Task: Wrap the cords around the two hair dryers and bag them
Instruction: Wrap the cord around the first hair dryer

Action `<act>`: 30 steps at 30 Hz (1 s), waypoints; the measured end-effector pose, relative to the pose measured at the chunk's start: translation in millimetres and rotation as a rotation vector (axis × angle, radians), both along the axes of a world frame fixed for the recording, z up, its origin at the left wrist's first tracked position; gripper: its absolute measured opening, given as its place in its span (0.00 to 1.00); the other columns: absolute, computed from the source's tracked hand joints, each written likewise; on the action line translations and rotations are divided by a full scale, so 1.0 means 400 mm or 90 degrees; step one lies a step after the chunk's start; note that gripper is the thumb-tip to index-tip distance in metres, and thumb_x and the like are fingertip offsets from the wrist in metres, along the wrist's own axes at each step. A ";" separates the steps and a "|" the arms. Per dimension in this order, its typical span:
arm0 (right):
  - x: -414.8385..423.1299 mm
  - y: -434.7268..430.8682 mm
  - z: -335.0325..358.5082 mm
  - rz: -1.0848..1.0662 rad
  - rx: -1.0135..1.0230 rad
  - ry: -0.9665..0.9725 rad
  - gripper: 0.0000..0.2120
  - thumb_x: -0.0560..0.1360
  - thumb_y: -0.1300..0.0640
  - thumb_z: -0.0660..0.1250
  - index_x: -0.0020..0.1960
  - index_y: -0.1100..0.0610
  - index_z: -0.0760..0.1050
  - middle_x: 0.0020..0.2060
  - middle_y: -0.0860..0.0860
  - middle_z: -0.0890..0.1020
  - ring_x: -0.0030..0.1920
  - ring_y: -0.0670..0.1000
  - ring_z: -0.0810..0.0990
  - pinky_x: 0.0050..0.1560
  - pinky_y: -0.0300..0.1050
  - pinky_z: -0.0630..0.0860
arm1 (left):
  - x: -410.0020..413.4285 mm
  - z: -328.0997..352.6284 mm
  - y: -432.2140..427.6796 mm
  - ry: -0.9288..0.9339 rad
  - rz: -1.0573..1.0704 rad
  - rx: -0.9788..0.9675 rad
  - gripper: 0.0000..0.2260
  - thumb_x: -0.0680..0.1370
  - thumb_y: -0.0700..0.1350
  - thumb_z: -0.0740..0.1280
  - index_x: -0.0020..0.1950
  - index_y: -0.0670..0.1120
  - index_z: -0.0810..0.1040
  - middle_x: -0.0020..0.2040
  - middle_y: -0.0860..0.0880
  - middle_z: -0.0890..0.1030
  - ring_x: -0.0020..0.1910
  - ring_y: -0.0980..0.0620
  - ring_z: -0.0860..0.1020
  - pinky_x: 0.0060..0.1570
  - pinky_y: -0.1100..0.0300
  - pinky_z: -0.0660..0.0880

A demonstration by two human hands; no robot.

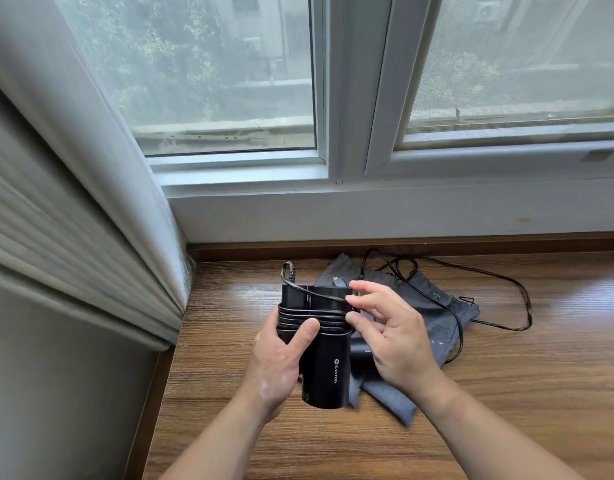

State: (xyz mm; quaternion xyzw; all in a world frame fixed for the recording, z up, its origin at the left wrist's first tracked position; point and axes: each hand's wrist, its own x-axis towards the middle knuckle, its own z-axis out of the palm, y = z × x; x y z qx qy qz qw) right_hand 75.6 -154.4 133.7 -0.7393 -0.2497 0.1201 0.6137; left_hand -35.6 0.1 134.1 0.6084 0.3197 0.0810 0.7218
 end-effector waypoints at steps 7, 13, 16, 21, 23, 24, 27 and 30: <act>0.000 0.000 -0.010 0.042 -0.015 -0.028 0.09 0.77 0.61 0.72 0.56 0.54 0.83 0.65 0.45 0.78 0.59 0.47 0.84 0.49 0.45 0.86 | -0.005 -0.010 0.014 -0.005 -0.004 -0.033 0.19 0.73 0.53 0.75 0.61 0.47 0.80 0.54 0.45 0.88 0.54 0.44 0.87 0.51 0.50 0.84; -0.026 0.015 -0.021 0.160 -0.085 0.004 0.20 0.73 0.49 0.72 0.64 0.39 0.76 0.74 0.39 0.67 0.71 0.41 0.73 0.62 0.41 0.80 | -0.017 -0.039 0.032 0.009 0.014 -0.069 0.18 0.74 0.52 0.74 0.61 0.47 0.80 0.56 0.42 0.87 0.58 0.38 0.85 0.58 0.39 0.82; -0.036 0.020 -0.035 0.138 -0.026 0.160 0.33 0.73 0.55 0.76 0.71 0.35 0.67 0.71 0.32 0.70 0.73 0.40 0.71 0.63 0.43 0.79 | -0.029 -0.051 0.043 0.017 0.016 -0.083 0.17 0.74 0.52 0.74 0.61 0.47 0.81 0.57 0.41 0.87 0.58 0.37 0.84 0.58 0.38 0.82; -0.098 0.071 -0.097 0.108 -0.115 0.411 0.42 0.64 0.46 0.80 0.73 0.39 0.65 0.68 0.42 0.76 0.59 0.45 0.84 0.56 0.50 0.81 | -0.079 -0.111 0.085 0.045 0.045 -0.124 0.19 0.76 0.52 0.77 0.62 0.46 0.80 0.59 0.39 0.86 0.61 0.35 0.83 0.61 0.34 0.79; -0.133 0.100 -0.131 0.144 -0.137 0.473 0.29 0.67 0.55 0.79 0.65 0.45 0.74 0.58 0.50 0.84 0.53 0.51 0.87 0.48 0.54 0.83 | -0.105 -0.144 0.108 0.060 0.049 -0.121 0.24 0.72 0.53 0.79 0.63 0.45 0.79 0.60 0.39 0.85 0.64 0.34 0.82 0.66 0.34 0.76; -0.150 0.117 -0.146 0.153 -0.150 0.463 0.24 0.69 0.61 0.79 0.62 0.48 0.77 0.55 0.53 0.86 0.51 0.52 0.87 0.44 0.51 0.83 | -0.119 -0.158 0.122 0.069 0.040 -0.119 0.27 0.70 0.53 0.80 0.64 0.44 0.78 0.61 0.38 0.85 0.64 0.34 0.81 0.67 0.34 0.76; -0.178 0.173 -0.190 0.122 -0.165 0.490 0.21 0.72 0.68 0.76 0.60 0.53 0.77 0.53 0.58 0.86 0.48 0.52 0.85 0.42 0.48 0.82 | -0.151 -0.203 0.182 0.102 0.007 -0.106 0.31 0.65 0.50 0.82 0.66 0.45 0.77 0.61 0.39 0.85 0.63 0.36 0.82 0.66 0.35 0.77; -0.190 0.246 -0.256 0.091 -0.221 0.466 0.24 0.69 0.57 0.80 0.62 0.49 0.76 0.53 0.53 0.87 0.54 0.54 0.86 0.56 0.56 0.83 | -0.163 -0.245 0.245 0.145 0.004 -0.042 0.40 0.62 0.51 0.83 0.70 0.47 0.72 0.60 0.44 0.86 0.62 0.43 0.84 0.66 0.38 0.78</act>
